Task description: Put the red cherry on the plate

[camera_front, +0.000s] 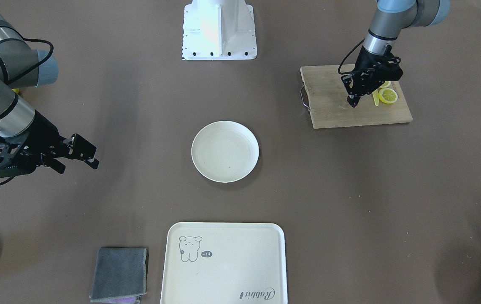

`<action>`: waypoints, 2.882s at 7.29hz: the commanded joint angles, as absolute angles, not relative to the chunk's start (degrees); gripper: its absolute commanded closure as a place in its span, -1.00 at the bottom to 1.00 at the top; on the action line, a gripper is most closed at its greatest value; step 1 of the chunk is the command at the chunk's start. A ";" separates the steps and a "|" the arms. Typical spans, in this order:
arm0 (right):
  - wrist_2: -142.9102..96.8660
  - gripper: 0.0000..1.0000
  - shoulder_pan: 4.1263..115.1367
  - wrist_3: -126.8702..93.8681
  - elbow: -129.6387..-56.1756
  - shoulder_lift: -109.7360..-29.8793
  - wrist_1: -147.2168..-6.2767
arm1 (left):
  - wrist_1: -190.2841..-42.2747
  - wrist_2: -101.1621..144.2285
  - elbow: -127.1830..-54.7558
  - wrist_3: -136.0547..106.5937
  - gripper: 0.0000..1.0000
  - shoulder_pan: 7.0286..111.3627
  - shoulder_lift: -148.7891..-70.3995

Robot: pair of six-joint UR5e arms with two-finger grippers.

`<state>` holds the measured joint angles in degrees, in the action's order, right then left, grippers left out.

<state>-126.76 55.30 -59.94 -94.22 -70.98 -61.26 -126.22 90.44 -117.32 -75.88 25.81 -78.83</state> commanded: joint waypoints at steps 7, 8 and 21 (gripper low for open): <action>-126.74 -1.00 55.28 -59.85 -93.60 -71.19 -61.17 | -104.06 91.85 -98.94 -76.55 1.00 28.22 -127.03; -126.74 -1.00 55.28 -59.85 -93.60 -71.19 -61.17 | -106.32 91.85 -93.48 -76.55 1.00 27.78 -130.66; -130.34 -1.00 61.60 -50.41 -94.13 -71.28 -72.11 | -108.99 85.52 -92.33 -61.38 -0.96 31.96 -129.24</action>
<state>-129.71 59.48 -55.19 -94.04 -71.19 -67.03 -109.30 85.35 -88.58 -67.61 28.28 -132.04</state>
